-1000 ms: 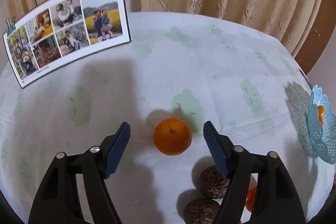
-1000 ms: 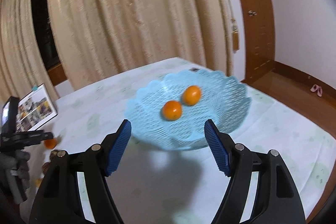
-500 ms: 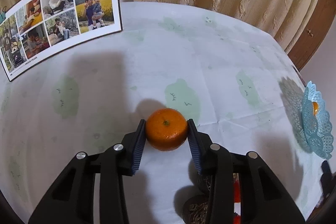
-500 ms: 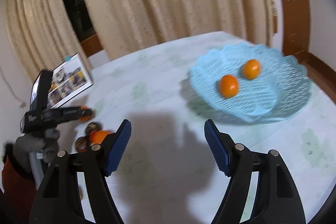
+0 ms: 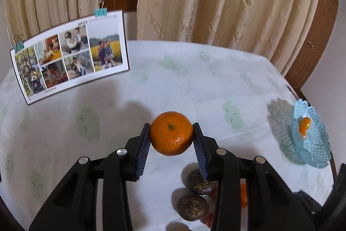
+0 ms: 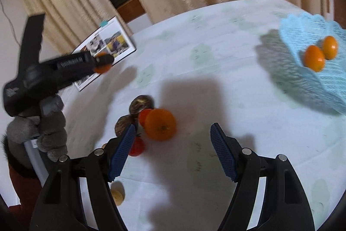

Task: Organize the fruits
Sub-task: 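Drop another small orange into the basket with the right tool while the left tool holds the tangerine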

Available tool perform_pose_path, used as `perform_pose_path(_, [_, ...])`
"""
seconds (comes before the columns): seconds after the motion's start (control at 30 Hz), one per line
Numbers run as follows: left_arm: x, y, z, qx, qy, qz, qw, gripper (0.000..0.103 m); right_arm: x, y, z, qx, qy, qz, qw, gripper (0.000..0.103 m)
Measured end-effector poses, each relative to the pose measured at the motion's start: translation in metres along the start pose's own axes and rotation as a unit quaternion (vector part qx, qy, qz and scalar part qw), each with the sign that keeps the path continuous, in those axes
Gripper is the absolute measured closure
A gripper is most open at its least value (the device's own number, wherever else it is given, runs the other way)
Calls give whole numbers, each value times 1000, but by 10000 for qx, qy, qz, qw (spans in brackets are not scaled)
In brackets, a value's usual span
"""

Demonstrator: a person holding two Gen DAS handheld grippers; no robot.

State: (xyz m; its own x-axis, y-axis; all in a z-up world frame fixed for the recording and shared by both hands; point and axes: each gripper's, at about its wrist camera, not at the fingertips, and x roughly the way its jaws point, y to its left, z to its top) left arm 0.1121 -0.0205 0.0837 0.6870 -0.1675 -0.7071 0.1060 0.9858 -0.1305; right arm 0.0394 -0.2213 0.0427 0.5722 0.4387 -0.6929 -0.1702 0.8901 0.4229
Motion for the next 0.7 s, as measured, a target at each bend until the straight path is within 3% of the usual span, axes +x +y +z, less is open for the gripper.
perform_pose_path(0.17, [-15, -4, 4, 22, -140, -110, 9998, 64, 21, 8, 2, -132, 297, 126, 9994, 31])
perform_pose_path(0.57, [-22, -10, 3, 82, -202, -213, 9995, 64, 42, 14, 6, -266, 531, 136, 9981, 63])
perform_pose_path(0.7, [-22, -12, 2, 99, -196, -212, 9995, 64, 37, 11, 5, -187, 469, 125, 9986, 64])
